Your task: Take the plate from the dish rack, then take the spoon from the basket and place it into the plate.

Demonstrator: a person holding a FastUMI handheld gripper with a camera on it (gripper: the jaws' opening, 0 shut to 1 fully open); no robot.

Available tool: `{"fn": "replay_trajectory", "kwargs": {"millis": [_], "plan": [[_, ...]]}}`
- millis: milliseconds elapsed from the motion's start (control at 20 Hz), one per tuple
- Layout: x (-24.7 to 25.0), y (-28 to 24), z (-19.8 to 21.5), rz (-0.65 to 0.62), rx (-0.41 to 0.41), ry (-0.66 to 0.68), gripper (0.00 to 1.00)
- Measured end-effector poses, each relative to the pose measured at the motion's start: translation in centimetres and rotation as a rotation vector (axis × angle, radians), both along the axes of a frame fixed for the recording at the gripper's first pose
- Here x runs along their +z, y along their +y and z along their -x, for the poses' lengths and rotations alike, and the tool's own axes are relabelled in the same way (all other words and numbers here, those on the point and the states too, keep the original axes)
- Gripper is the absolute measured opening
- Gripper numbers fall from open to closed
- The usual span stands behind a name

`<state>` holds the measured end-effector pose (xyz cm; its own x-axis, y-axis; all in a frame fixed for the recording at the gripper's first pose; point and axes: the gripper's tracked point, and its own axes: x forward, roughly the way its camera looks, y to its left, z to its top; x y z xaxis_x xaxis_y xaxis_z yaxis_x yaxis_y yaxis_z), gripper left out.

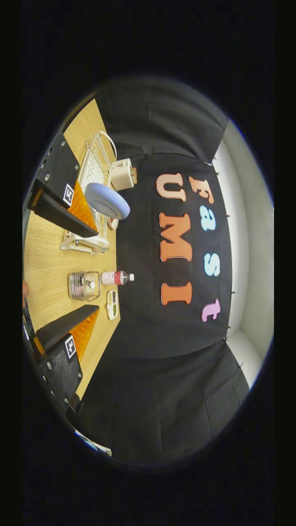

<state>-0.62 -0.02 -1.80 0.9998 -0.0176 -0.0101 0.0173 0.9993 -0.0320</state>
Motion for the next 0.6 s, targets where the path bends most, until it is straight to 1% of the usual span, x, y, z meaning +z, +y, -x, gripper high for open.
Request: {"fn": "replay_trajectory", "kwargs": {"millis": [300, 600], "plan": [[0.8, 0.2, 0.0, -0.014, 0.006, -0.007, 0.98], [1.3, 2.2, -1.2, -0.041, 0.03, 0.018, 0.98]]}}
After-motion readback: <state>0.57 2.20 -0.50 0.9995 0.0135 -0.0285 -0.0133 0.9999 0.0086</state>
